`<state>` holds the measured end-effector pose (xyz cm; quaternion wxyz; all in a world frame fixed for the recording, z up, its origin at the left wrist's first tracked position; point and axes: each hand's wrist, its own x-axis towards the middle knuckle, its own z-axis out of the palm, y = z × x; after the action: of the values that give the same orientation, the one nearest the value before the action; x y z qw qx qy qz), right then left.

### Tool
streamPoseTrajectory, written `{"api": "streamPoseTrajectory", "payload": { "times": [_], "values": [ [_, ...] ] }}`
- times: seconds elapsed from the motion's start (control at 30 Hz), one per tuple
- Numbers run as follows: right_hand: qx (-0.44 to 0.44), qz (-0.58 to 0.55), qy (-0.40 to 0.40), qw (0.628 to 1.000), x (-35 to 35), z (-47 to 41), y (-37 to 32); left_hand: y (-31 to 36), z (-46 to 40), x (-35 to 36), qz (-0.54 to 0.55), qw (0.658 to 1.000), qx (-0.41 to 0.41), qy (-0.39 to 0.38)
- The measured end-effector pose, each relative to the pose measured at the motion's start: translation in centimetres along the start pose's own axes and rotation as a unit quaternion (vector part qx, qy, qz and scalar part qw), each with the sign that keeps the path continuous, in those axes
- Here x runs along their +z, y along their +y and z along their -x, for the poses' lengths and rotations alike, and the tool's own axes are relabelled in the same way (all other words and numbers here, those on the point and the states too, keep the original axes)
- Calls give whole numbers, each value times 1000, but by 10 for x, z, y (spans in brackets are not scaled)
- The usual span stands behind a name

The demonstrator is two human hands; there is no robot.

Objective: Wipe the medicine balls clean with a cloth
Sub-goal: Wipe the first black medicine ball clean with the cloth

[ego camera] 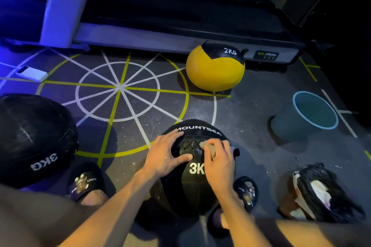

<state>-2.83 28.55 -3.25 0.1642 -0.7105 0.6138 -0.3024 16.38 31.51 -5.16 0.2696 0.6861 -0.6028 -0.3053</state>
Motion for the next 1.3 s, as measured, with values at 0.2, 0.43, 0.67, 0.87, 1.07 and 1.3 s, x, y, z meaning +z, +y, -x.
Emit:
{"api": "streamPoseTrajectory", "payload": {
  "times": [0.2, 0.43, 0.67, 0.87, 1.07, 1.3],
  "values": [
    [128, -70, 31, 989, 11, -18, -23, -16, 3, -13, 73, 995, -5, -69],
    [-236, 42, -177, 955, 16, 6, -31, -25, 7, -5, 67, 996, 22, -48],
    [22, 101, -103, 989, -1, -71, -23, -25, 6, 1, 143, 989, -11, -43],
    [-157, 157, -285, 932, 12, -46, -59, -23, 7, 8, 139, 990, 2, -25],
    [6, 140, -199, 970, -21, -95, -29, -25, 12, 9, 124, 992, -12, -7],
    [-128, 220, -271, 928, 6, -63, -64, -15, 12, 20, 141, 990, 1, 10]
  ]
}}
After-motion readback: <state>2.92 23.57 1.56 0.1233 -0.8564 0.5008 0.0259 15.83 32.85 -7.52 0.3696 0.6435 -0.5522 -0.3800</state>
